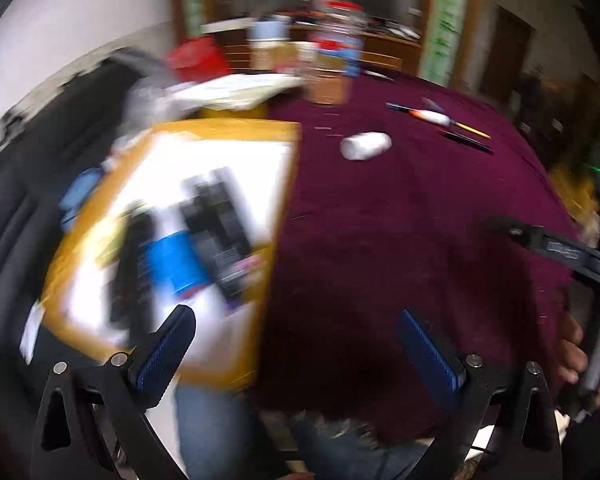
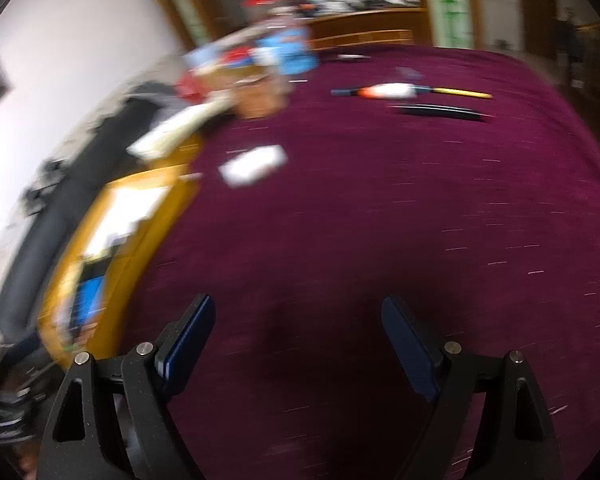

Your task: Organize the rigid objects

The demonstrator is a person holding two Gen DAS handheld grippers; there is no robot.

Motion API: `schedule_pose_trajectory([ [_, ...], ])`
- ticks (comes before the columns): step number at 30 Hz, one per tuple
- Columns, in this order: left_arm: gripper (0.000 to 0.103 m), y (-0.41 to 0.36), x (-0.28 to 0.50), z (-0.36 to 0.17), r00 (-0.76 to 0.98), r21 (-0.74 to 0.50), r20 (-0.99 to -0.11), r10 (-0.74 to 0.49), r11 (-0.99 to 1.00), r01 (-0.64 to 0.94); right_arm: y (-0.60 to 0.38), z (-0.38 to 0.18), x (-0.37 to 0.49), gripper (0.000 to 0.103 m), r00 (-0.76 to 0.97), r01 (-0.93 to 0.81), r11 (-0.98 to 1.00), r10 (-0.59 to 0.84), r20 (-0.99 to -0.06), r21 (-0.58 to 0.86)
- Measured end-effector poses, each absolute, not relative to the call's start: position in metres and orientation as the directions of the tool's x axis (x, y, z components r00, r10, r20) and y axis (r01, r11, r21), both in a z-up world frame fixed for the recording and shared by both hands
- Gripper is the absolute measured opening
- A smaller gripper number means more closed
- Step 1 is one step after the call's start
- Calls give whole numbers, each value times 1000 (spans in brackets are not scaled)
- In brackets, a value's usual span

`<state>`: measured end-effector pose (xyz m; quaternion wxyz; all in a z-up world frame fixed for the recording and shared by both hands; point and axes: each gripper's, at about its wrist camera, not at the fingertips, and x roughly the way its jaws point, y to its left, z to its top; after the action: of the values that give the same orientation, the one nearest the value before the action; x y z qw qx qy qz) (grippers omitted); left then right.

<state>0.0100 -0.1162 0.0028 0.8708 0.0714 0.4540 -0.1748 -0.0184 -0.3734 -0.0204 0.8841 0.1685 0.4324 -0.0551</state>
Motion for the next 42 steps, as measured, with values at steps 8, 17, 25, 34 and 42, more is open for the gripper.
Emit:
schedule_pose_trajectory([
  [8, 102, -226, 93, -47, 454, 0, -863, -223, 897, 442, -442, -66, 41, 85, 569, 429, 892, -142, -810, 144],
  [17, 103, -247, 123, -77, 431, -14, -874, -222, 901, 434, -426, -70, 56, 96, 554, 363, 932, -211, -805, 6],
  [25, 103, -244, 123, -78, 441, -13, -868, -229, 898, 440, -424, -71, 53, 98, 554, 360, 933, -217, -804, -4],
  [34, 103, -224, 115, -72, 460, -36, -858, -229, 919, 391, -424, -73, 53, 98, 557, 360, 933, -215, -802, 0],
  [42, 102, -177, 79, -30, 553, -23, -808, -205, 948, 319, -428, -69, 47, 98, 601, 365, 928, -176, -780, 71],
])
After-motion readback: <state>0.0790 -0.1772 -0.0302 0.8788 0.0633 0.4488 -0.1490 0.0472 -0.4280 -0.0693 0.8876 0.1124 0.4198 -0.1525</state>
